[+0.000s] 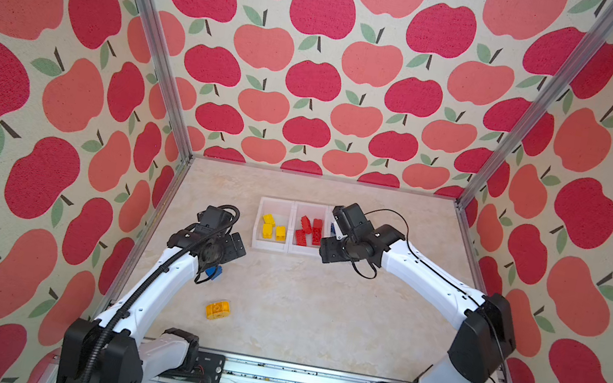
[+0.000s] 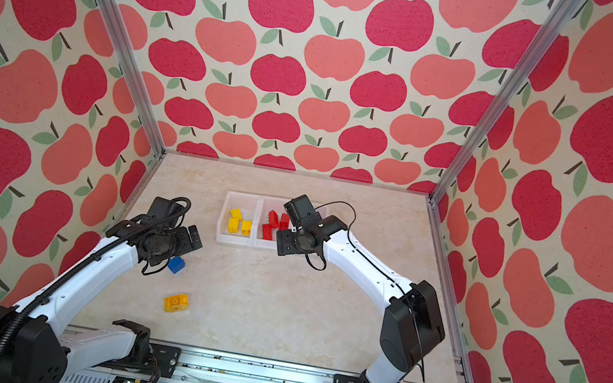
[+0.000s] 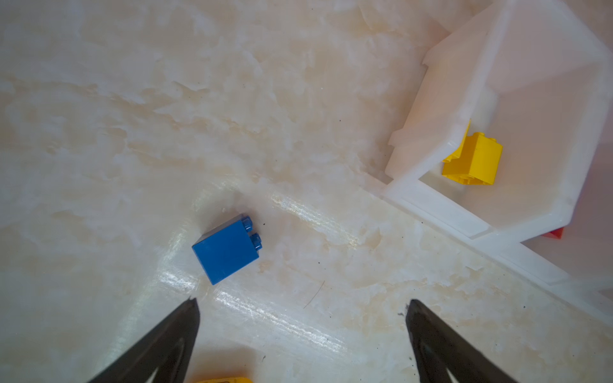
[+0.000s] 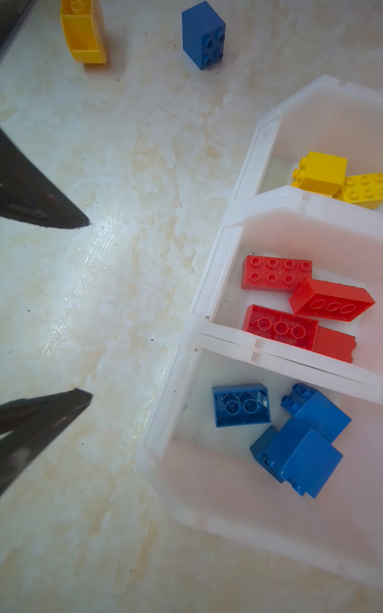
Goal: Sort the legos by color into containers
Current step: 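Lower the left gripper onto the blue brick and close on it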
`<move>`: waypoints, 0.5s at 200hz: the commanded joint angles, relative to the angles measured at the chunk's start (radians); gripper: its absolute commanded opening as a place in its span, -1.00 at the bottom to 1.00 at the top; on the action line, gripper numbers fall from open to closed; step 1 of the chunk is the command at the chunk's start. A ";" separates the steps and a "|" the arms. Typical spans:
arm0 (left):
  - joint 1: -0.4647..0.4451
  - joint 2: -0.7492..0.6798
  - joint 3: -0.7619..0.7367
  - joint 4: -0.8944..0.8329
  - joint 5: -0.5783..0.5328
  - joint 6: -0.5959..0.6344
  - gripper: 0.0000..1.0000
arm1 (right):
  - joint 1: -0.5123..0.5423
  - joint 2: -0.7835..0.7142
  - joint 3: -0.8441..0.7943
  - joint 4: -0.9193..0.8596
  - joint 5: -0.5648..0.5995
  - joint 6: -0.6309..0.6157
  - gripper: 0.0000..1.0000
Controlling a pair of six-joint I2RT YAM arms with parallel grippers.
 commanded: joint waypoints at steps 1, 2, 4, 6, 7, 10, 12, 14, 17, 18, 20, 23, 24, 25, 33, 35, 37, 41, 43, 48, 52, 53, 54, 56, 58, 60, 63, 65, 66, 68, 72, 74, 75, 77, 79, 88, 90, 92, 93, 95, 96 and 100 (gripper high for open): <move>0.038 0.023 0.025 -0.043 0.002 0.000 0.96 | 0.010 -0.061 -0.048 0.010 -0.009 0.046 0.60; 0.040 0.024 0.025 -0.043 0.003 0.001 0.96 | 0.010 -0.062 -0.051 0.010 -0.009 0.048 0.60; 0.044 0.027 0.025 -0.042 0.005 0.004 0.96 | 0.011 -0.066 -0.055 0.009 -0.009 0.048 0.60; 0.050 0.031 0.025 -0.041 0.008 0.005 0.96 | 0.011 -0.069 -0.059 0.009 -0.009 0.049 0.60; 0.052 0.033 0.025 -0.041 0.009 0.006 0.95 | 0.011 -0.071 -0.061 0.009 -0.009 0.049 0.60; 0.059 0.040 0.024 -0.041 0.014 0.009 0.95 | 0.011 -0.077 -0.066 0.007 -0.009 0.051 0.60; 0.064 0.044 0.025 -0.040 0.017 0.010 0.95 | 0.011 -0.080 -0.068 0.007 -0.008 0.051 0.61; 0.069 0.049 0.025 -0.041 0.018 0.012 0.95 | 0.011 -0.083 -0.072 0.007 -0.008 0.052 0.61; 0.076 0.055 0.025 -0.041 0.022 0.014 0.95 | 0.011 -0.087 -0.078 0.006 -0.009 0.053 0.61; 0.077 0.057 0.026 -0.041 0.024 0.015 0.95 | 0.011 -0.089 -0.079 0.005 -0.009 0.054 0.61; 0.083 0.061 0.026 -0.041 0.028 0.016 0.95 | 0.011 -0.092 -0.083 0.005 -0.008 0.054 0.61; 0.091 0.067 0.027 -0.041 0.030 0.018 0.94 | 0.011 -0.096 -0.087 0.006 -0.008 0.054 0.61; 0.093 0.069 0.027 -0.041 0.032 0.019 0.94 | 0.011 -0.096 -0.088 0.004 -0.007 0.054 0.61; 0.096 0.071 0.026 -0.040 0.034 0.020 0.94 | 0.011 -0.098 -0.089 0.003 -0.007 0.055 0.61; 0.114 0.084 0.024 -0.037 0.042 0.021 0.92 | 0.011 -0.107 -0.099 0.002 -0.004 0.055 0.61; 0.119 0.087 0.024 -0.037 0.045 0.022 0.91 | 0.010 -0.109 -0.101 0.001 -0.003 0.054 0.62; 0.122 0.091 0.023 -0.034 0.046 0.021 0.91 | 0.010 -0.111 -0.101 0.000 -0.002 0.054 0.62; 0.128 0.095 0.022 -0.030 0.050 0.023 0.90 | 0.010 -0.116 -0.105 -0.002 -0.001 0.055 0.62; 0.131 0.097 0.021 -0.028 0.052 0.022 0.89 | 0.010 -0.118 -0.107 -0.003 0.001 0.054 0.62; 0.137 0.101 0.019 -0.023 0.054 0.023 0.87 | 0.009 -0.122 -0.108 -0.005 0.002 0.054 0.63; 0.141 0.107 0.019 -0.018 0.056 0.022 0.86 | 0.008 -0.125 -0.110 -0.008 0.004 0.054 0.63; 0.142 0.109 0.018 -0.017 0.056 0.021 0.86 | 0.008 -0.125 -0.111 -0.007 0.004 0.054 0.63; 0.143 0.111 0.018 -0.015 0.057 0.022 0.86 | 0.008 -0.127 -0.112 -0.007 0.004 0.054 0.64; 0.145 0.112 0.017 -0.013 0.058 0.022 0.85 | 0.008 -0.128 -0.113 -0.007 0.006 0.054 0.63; 0.147 0.115 0.017 -0.012 0.059 0.022 0.84 | 0.007 -0.129 -0.113 -0.007 0.006 0.055 0.63; 0.148 0.119 0.017 -0.009 0.061 0.020 0.84 | 0.007 -0.130 -0.113 -0.007 0.006 0.055 0.64; 0.150 0.123 0.017 -0.006 0.062 0.019 0.83 | 0.006 -0.132 -0.114 -0.007 0.006 0.054 0.64; 0.151 0.127 0.017 -0.004 0.064 0.018 0.82 | 0.006 -0.133 -0.116 -0.007 0.005 0.055 0.64; 0.152 0.129 0.017 -0.003 0.065 0.017 0.82 | 0.005 -0.134 -0.115 -0.007 0.006 0.056 0.64; 0.153 0.133 0.017 -0.002 0.066 0.016 0.82 | 0.005 -0.135 -0.115 -0.007 0.006 0.056 0.64; 0.156 0.142 0.017 0.003 0.070 0.014 0.81 | 0.005 -0.136 -0.117 -0.007 0.005 0.056 0.65; 0.157 0.145 0.018 0.004 0.072 0.012 0.81 | 0.005 -0.137 -0.117 -0.007 0.005 0.056 0.64; 0.157 0.147 0.019 0.004 0.073 0.011 0.80 | 0.005 -0.137 -0.117 -0.007 0.005 0.056 0.64; 0.157 0.151 0.019 0.006 0.073 0.010 0.80 | 0.005 -0.138 -0.117 -0.008 0.004 0.056 0.64; 0.158 0.156 0.019 0.006 0.075 0.007 0.79 | 0.005 -0.138 -0.117 -0.008 0.004 0.056 0.64; 0.163 0.172 0.021 0.008 0.079 -0.003 0.77 | 0.005 -0.140 -0.115 -0.009 0.005 0.056 0.65; 0.165 0.174 0.022 0.009 0.081 -0.004 0.76 | 0.005 -0.141 -0.116 -0.009 0.004 0.056 0.65; 0.167 0.178 0.023 0.009 0.080 -0.006 0.75 | 0.005 -0.141 -0.115 -0.010 0.004 0.056 0.65; 0.167 0.181 0.023 0.009 0.081 -0.008 0.75 | 0.005 -0.141 -0.115 -0.010 0.004 0.057 0.65; 0.168 0.187 0.025 0.009 0.083 -0.011 0.74 | 0.005 -0.141 -0.116 -0.010 0.004 0.057 0.65; 0.168 0.188 0.025 0.009 0.084 -0.011 0.74 | 0.005 -0.140 -0.115 -0.010 0.004 0.057 0.65; 0.170 0.196 0.025 0.009 0.084 -0.017 0.72 | 0.005 -0.141 -0.116 -0.010 0.002 0.057 0.65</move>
